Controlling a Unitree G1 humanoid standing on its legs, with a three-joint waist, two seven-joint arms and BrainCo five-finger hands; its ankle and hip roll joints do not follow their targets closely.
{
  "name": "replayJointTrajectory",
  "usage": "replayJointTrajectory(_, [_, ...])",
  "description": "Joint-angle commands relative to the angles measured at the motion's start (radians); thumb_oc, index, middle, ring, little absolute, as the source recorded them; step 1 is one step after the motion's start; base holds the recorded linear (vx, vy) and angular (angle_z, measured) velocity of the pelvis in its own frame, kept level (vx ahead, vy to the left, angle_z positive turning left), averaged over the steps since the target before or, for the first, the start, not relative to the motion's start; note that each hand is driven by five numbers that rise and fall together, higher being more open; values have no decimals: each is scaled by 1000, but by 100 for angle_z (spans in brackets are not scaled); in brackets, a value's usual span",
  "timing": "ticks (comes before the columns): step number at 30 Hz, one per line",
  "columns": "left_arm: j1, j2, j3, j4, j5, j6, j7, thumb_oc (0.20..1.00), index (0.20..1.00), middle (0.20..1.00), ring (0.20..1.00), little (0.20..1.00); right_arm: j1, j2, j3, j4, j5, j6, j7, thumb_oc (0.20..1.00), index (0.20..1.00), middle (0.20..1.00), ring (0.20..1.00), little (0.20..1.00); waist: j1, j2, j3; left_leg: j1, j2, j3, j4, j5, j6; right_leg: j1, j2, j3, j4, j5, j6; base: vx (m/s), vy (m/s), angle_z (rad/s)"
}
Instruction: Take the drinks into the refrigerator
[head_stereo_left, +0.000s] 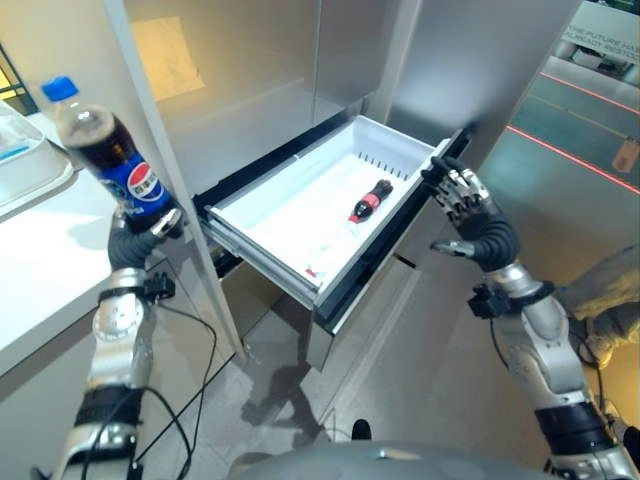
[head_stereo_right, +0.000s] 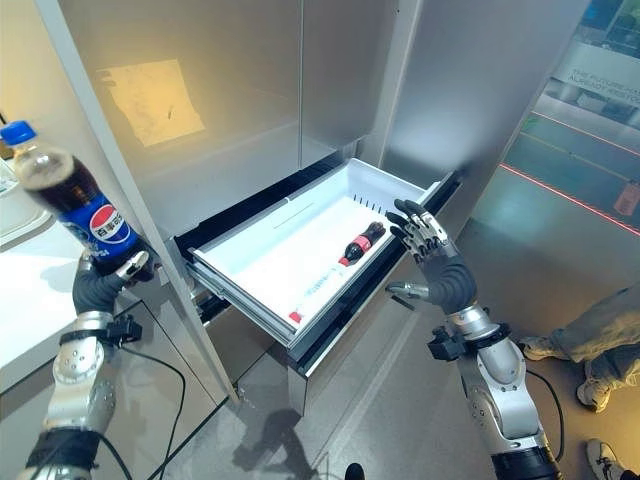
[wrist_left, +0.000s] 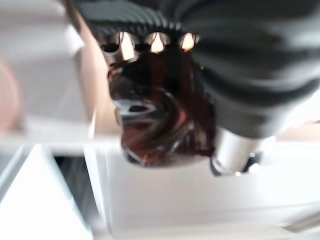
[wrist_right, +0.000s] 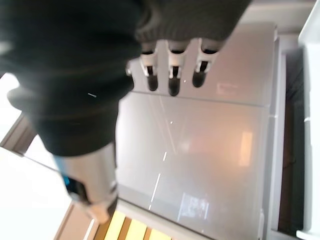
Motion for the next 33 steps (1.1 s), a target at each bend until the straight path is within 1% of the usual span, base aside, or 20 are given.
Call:
replayJointTrajectory(1, [-56,-26,16,-129,-71,-70,-105,200,200,200,200,200,-55,4,-108,-41,-36,-63,-25,1000,1000,1000,1000,1000,20,43,40,-7,-75,-38,5,-68,104,67,36,-79,124,-139,-4,0,0,0])
replayJointTrajectory(2, [-53,-27,17,-133,-72,-68,-106,200,200,200,200,200,-55,3,-107,-40,-37,-64,-26,1000,1000,1000,1000,1000,19,42,41,-12,-77,-37,5,-57,105,62,34,-80,124,-129,-6,-45,-5,0])
replayJointTrajectory(4, [-2,-28,37,-221,-82,-69,-155,200,200,200,200,200,-54,5,-130,-4,-55,-67,-41,1000,1000,1000,1000,1000,32,42,43,-13,-79,-42,5,-58,106,66,32,-83,119,-127,-6,-25,-4,0])
replayJointTrajectory(5, [0,-28,38,-222,-83,-69,-155,200,200,200,200,200,-53,5,-130,-3,-55,-67,-40,1000,1000,1000,1000,1000,32,43,41,-8,-77,-43,5,-69,106,72,34,-83,118,-137,-4,0,0,0])
replayJointTrajectory(8, [49,-35,42,-326,-120,-59,-231,200,200,200,200,200,-61,-8,-159,30,-67,-69,-41,1000,1000,1000,1000,1000,45,40,43,-16,-80,-46,5,-58,107,72,29,-90,115,-126,-6,2,-7,3])
replayJointTrajectory(9, [51,-35,42,-326,-120,-58,-231,200,200,200,200,200,-60,-8,-159,31,-66,-69,-40,1000,1000,1000,1000,1000,45,41,41,-11,-78,-47,5,-69,107,78,31,-89,114,-136,-4,-35,-9,1])
replayJointTrajectory(10, [58,-34,33,-349,-128,-55,-248,200,200,200,200,200,-66,-8,-157,49,-56,-67,-39,1000,1000,1000,1000,1000,48,40,44,-17,-79,-47,5,-57,107,72,28,-91,114,-126,-6,34,-6,1])
replayJointTrajectory(12, [69,-13,19,-402,-129,-46,-280,200,200,200,200,200,-85,-20,-151,95,-42,-63,-37,1000,1000,1000,1000,1000,53,39,42,-11,-78,-49,5,-70,108,79,29,-91,111,-134,-4,19,-7,2])
replayJointTrajectory(15, [74,27,-33,-468,-160,-17,-356,200,200,200,200,200,-124,-62,-125,134,10,-39,3,1000,1000,1000,1000,1000,62,32,44,-15,-79,-48,5,-57,107,77,28,-91,109,-124,-7,-15,-10,1])
replayJointTrajectory(16, [75,37,-54,-480,-172,-10,-372,200,200,200,200,200,-137,-70,-112,153,28,-35,5,1000,1000,1000,1000,1000,62,33,40,-10,-77,-49,5,-68,107,83,30,-90,107,-132,-4,-13,-27,4])
replayJointTrajectory(19, [61,99,-150,-529,-222,19,-438,200,200,200,200,200,-211,-106,-23,254,154,-4,40,1000,1000,1000,1000,1000,66,31,42,-4,-75,-44,5,-67,104,87,31,-88,108,-130,-4,0,0,0])
replayJointTrajectory(20, [49,130,-190,-534,-233,33,-460,200,200,200,200,200,-242,-129,20,271,191,15,61,1000,1000,1000,1000,1000,65,30,41,-2,-74,-40,5,-66,103,87,31,-86,109,-129,-4,-30,-27,-1])
replayJointTrajectory(21, [9,188,-253,-555,-235,46,-485,200,200,200,200,200,-299,-177,103,285,237,49,107,1000,1000,1000,1000,1000,64,31,39,1,-72,-36,5,-63,100,86,33,-82,111,-130,-4,-29,-30,-3])
replayJointTrajectory(22, [-7,210,-285,-556,-241,50,-496,200,200,200,200,200,-330,-195,144,297,246,61,117,1000,1000,1000,1000,1000,64,31,40,3,-71,-35,5,-63,99,86,33,-82,113,-130,-4,0,0,0])
replayJointTrajectory(23, [-9,209,-285,-554,-241,49,-496,200,200,200,200,200,-333,-195,145,300,247,60,117,1000,1000,1000,1000,1000,64,31,41,3,-71,-35,5,-63,99,86,33,-82,113,-130,-4,0,0,0])
replayJointTrajectory(24, [-51,264,-355,-563,-251,61,-518,200,200,200,200,200,-399,-214,231,286,290,82,148,1000,1000,1000,1000,1000,62,34,38,4,-70,-33,5,-60,97,85,33,-80,116,-128,-4,0,0,0])
replayJointTrajectory(26, [-68,281,-376,-560,-255,64,-522,200,200,200,200,200,-422,-219,257,280,303,89,156,1000,1000,1000,1000,1000,61,36,39,6,-70,-32,5,-60,97,85,33,-79,117,-128,-3,-8,-7,-2])
replayJointTrajectory(27, [-103,307,-427,-542,-250,71,-522,200,200,200,200,200,-471,-205,320,277,325,107,169,1000,1000,1000,1000,1000,60,40,37,9,-70,-30,5,-58,97,86,33,-77,118,-128,-3,-10,-13,-5])
replayJointTrajectory(28, [-105,306,-428,-540,-250,70,-522,200,200,200,200,200,-472,-205,321,278,326,107,169,1000,1000,1000,1000,1000,60,40,38,9,-70,-30,5,-58,97,86,33,-77,118,-128,-3,-16,-16,-4])
replayJointTrajectory(33, [-176,346,-512,-506,-235,83,-521,200,200,200,200,200,-584,-153,430,290,334,128,165,1000,1000,1000,1000,1000,63,52,37,13,-69,-23,5,-56,96,88,33,-74,119,-128,-2,-1,-1,-1])
